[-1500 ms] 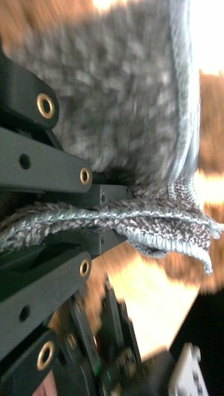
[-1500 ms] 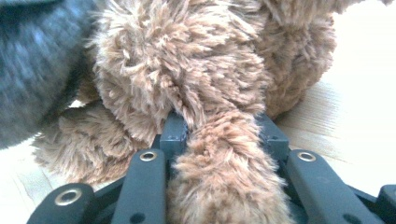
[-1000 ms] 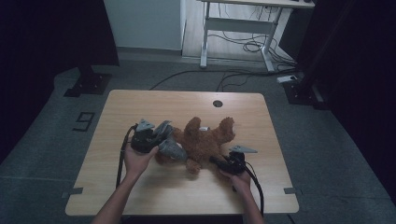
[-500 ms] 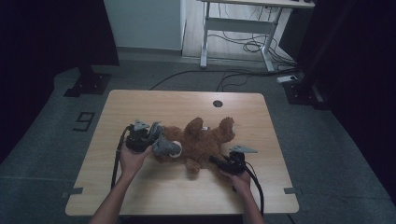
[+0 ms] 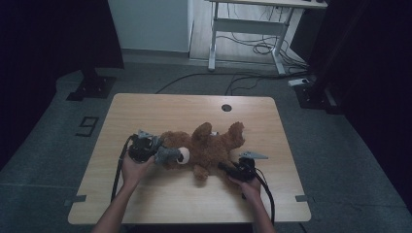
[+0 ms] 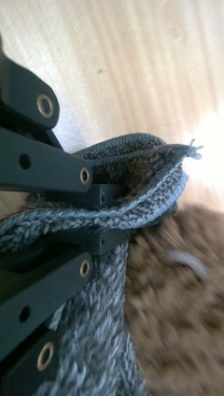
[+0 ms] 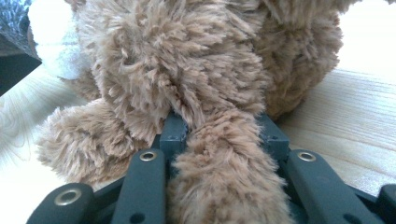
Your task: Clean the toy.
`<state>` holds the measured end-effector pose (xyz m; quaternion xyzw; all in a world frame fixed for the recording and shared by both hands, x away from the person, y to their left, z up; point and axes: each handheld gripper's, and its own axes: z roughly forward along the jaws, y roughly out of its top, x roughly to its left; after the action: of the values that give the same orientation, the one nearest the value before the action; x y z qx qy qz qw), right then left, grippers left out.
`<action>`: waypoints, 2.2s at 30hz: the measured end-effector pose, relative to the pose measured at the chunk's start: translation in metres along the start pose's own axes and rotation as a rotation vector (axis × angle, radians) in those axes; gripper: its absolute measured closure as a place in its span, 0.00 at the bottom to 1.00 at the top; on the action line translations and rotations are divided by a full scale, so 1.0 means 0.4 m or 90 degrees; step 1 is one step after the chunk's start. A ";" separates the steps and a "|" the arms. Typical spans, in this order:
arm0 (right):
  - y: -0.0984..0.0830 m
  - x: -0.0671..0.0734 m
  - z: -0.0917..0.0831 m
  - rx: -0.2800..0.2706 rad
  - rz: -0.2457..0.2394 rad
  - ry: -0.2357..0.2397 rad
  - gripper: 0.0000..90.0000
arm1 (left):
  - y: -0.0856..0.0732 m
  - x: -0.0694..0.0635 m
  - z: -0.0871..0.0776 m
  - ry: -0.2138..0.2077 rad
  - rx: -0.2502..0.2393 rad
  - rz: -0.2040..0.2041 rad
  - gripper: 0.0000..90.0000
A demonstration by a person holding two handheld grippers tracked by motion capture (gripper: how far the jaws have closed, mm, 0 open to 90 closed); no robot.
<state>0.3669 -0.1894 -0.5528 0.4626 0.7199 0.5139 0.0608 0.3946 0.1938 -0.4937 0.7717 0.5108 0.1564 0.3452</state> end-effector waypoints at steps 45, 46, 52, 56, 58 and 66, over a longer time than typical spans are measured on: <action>-0.002 -0.008 -0.001 -0.001 0.000 0.008 0.70 | 0.146 -0.197 -0.043 -0.060 -0.085 0.093 0.91; -0.002 -0.008 -0.001 -0.001 0.000 0.009 0.70 | 0.146 -0.188 -0.048 -0.058 -0.087 0.088 0.91; -0.003 -0.009 -0.001 -0.001 0.002 0.011 0.70 | 0.133 -0.145 -0.061 -0.047 -0.086 0.068 0.91; -0.003 -0.009 -0.001 -0.002 0.002 0.011 0.70 | 0.119 -0.117 -0.056 -0.050 -0.084 0.046 0.91; -0.003 -0.009 0.000 -0.002 0.003 0.012 0.69 | 0.114 -0.110 -0.053 -0.054 -0.085 0.037 0.91; -0.003 -0.009 0.000 -0.004 0.007 0.015 0.69 | 0.100 -0.081 -0.053 -0.045 -0.082 0.027 0.91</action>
<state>0.3683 -0.1922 -0.5554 0.4601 0.7163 0.5221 0.0514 0.3953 0.1630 -0.4472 0.7635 0.4708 0.1686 0.4086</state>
